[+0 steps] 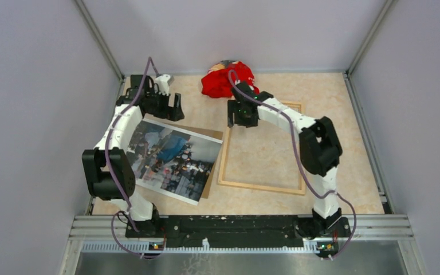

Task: Put the photo into the frame
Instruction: Turn over the photo frame at the center of the board.

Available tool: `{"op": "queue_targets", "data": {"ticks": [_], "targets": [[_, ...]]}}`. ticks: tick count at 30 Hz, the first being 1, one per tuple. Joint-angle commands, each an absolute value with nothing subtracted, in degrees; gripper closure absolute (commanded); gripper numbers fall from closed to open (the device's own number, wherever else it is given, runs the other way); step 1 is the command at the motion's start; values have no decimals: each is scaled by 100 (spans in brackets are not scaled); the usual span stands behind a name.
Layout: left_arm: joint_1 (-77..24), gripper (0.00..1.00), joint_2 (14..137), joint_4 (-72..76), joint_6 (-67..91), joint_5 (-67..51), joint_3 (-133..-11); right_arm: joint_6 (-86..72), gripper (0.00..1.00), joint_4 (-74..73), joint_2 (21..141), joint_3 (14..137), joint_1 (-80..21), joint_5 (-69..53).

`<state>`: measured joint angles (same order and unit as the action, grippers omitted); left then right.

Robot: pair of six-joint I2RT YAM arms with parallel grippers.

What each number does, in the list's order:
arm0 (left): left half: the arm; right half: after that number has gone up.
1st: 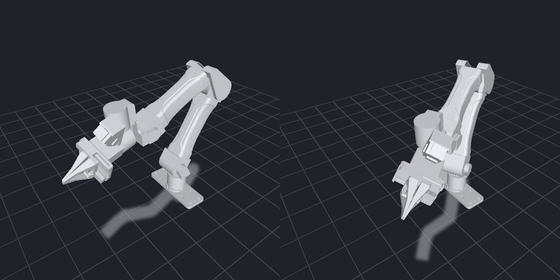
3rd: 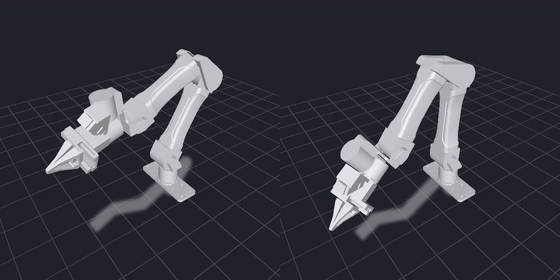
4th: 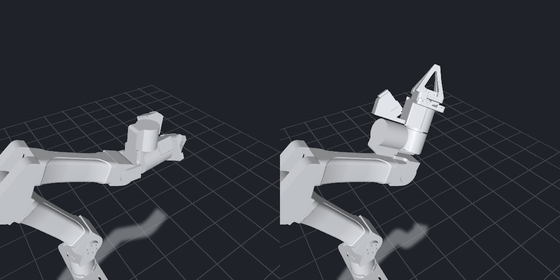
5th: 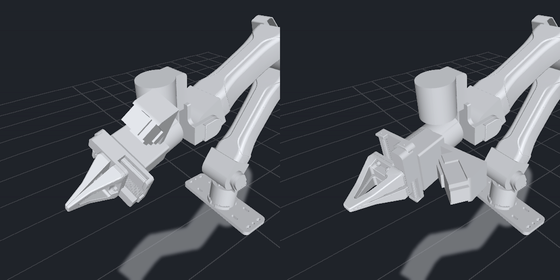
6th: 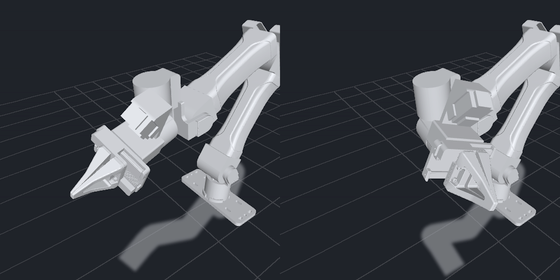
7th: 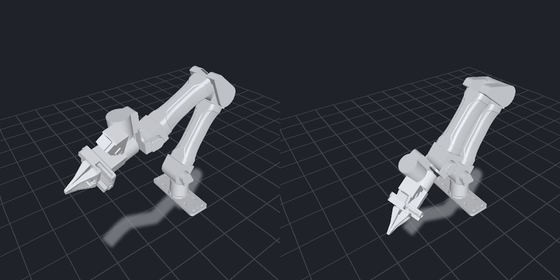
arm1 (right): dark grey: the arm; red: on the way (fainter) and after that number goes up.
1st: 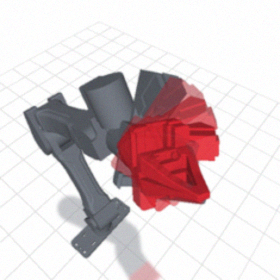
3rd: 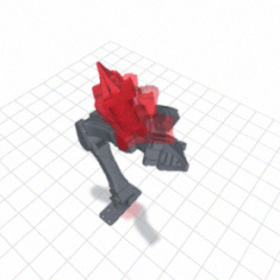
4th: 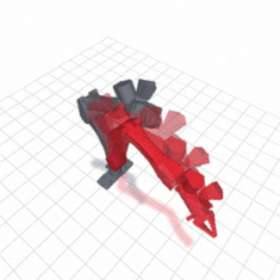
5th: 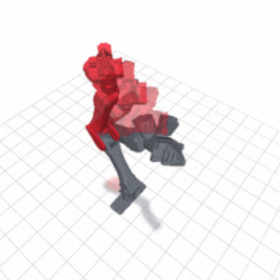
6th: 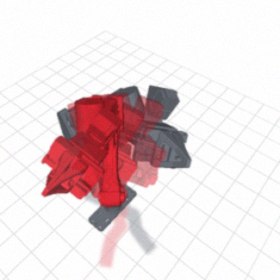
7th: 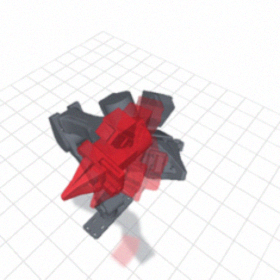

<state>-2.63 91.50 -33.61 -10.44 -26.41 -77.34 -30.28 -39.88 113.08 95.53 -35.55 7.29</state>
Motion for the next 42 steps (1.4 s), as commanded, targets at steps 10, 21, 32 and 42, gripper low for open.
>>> {"op": "queue_targets", "data": {"ticks": [10,21,32,42], "targets": [[358,2,9136,-4093,-1632,-2070,-7597,-3272,39,-3723,12956,10515,-3823,310],[352,2,8970,-4095,-1586,-2164,-7554,-3108,46,-3946,12854,10693,-3945,598],[355,2,8846,-4118,-1765,-2241,-7428,-2930,75,-3893,12158,9305,-3908,1331],[352,2,8609,-3949,-1627,-2377,-7185,-2085,81,-3356,11070,7816,-3807,1099]]}}
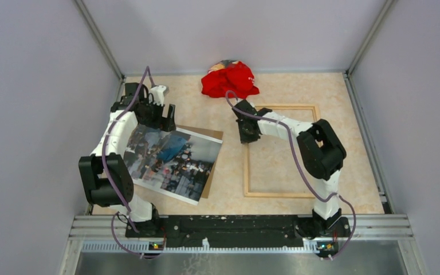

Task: Put the photo into the frame
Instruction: Turn over the photo frame at the center of the board.

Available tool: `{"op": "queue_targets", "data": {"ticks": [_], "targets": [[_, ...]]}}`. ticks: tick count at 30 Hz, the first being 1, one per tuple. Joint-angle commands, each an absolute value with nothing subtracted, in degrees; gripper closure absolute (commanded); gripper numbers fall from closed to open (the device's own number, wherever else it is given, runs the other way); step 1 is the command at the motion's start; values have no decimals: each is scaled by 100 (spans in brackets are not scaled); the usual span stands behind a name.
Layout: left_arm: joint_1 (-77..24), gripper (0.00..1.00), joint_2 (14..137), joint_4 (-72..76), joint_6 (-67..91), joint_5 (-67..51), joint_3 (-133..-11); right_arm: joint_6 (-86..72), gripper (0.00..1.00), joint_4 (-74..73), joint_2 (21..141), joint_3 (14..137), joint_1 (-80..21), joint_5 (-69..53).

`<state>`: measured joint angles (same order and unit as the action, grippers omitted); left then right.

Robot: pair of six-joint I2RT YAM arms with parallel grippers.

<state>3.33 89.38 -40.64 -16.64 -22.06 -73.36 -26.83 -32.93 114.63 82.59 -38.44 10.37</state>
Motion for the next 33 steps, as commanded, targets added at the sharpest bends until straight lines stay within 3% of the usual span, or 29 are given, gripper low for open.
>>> {"op": "queue_targets", "data": {"ticks": [1,8,14,15,19,23,25,29,33], "targets": [[354,2,8602,-3926,-1628,-2395,-7143,-1970,82,-3298,10995,7712,-3804,1038],[356,2,8654,-3849,-1603,-2389,-7066,-1609,84,-3273,10872,7571,-3741,955],[357,2,8806,-3891,-1689,-2108,-7127,-1683,78,-3422,11039,8075,-3624,844],[352,2,8848,-3928,-1750,-1969,-7153,-1739,73,-3415,10980,8088,-3628,859],[367,2,8977,-4121,-1940,-1381,-7394,-1800,34,-3528,10538,8157,-3673,998],[395,2,9122,-4269,-2162,-876,-7744,-1649,18,-3935,10094,8565,-3880,1610],[470,2,9203,-4285,-2232,-598,-7918,-1721,4,-3631,9712,8529,-3918,1605],[776,2,9315,-4027,-2133,-118,-8051,-2173,1,-2628,9166,7979,-3751,989],[1193,2,9529,-3792,-1961,314,-7938,-2587,1,-2241,9492,7835,-3753,-234]]}}
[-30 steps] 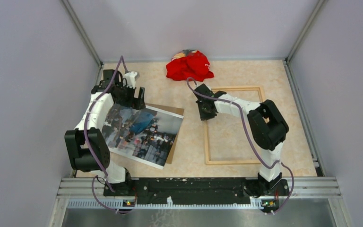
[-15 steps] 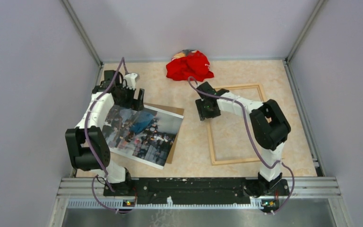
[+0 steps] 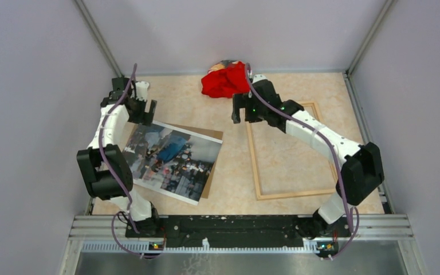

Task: Put the photo into the frame
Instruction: Turn over the photo frame at the center of the board, then adjust the photo frame item at the center of the board.

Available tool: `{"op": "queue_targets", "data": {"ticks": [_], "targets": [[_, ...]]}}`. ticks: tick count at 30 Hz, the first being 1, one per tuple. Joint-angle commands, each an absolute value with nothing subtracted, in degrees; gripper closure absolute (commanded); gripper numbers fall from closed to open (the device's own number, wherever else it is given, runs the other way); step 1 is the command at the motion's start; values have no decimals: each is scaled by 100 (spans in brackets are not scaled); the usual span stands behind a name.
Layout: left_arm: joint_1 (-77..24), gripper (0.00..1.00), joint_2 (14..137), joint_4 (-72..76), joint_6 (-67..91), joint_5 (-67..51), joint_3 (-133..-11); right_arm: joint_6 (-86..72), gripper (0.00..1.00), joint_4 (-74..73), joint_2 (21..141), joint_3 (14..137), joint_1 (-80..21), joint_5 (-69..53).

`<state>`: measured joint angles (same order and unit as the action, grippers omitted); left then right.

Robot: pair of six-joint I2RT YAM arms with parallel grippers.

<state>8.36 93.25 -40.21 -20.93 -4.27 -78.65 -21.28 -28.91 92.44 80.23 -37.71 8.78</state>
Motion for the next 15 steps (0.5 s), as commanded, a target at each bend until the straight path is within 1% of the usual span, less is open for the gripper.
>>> {"op": "queue_targets", "data": {"ticks": [1,4,7,11,15], "targets": [[1257,2,9569,-3664,-1927,479,-7850,-2640,1,-2259,9643,7849,-3812,-457],[1404,2,9675,-3138,-1895,1154,-7393,-2862,1,-2133,9913,7749,-4030,-695],[1698,2,9752,-2730,-1929,1185,-7060,-3284,1,-1756,10038,7487,-4125,-937],[2041,2,9932,-2528,-1847,1175,-7145,-3605,2,-1584,10265,7324,-4370,-899],[2117,2,9967,-2147,-1934,1480,-7069,-3937,4,-1431,10453,7154,-4623,-879]]}}
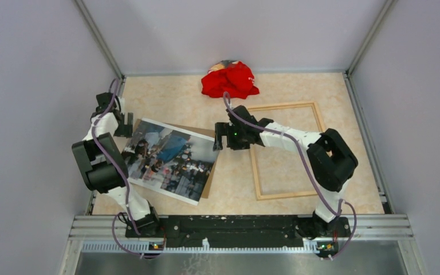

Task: Put the photo into the frame
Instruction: Adjust the photo frame item at the center of the board.

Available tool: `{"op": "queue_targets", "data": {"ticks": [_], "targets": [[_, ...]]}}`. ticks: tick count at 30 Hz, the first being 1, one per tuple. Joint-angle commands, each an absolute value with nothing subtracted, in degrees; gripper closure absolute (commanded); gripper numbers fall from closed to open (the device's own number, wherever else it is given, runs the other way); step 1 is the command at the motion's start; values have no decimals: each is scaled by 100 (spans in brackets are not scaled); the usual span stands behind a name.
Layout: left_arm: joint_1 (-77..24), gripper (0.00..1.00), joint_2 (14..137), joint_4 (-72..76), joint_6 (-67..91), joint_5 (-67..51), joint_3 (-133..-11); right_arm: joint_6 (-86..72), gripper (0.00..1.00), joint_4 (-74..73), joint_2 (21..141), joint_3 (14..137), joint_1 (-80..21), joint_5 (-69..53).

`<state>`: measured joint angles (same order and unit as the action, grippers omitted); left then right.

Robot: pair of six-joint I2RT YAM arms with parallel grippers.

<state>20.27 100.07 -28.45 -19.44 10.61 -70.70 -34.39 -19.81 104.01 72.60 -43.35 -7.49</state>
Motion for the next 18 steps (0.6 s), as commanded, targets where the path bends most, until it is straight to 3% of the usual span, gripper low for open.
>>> {"op": "queue_targets", "data": {"ticks": [1,9,18], "targets": [[2118,2,9953,-2054,-1954,1571,-7028,-4056,4,-1338,10477,7072,-4664,-885],[2191,1,9870,-1672,-2369,1898,-6606,-4678,6,-797,10519,6598,-4825,-895],[2259,2,8704,-2909,-4179,668,-5897,-3287,4,-1770,10919,8146,-4259,-737]]}}
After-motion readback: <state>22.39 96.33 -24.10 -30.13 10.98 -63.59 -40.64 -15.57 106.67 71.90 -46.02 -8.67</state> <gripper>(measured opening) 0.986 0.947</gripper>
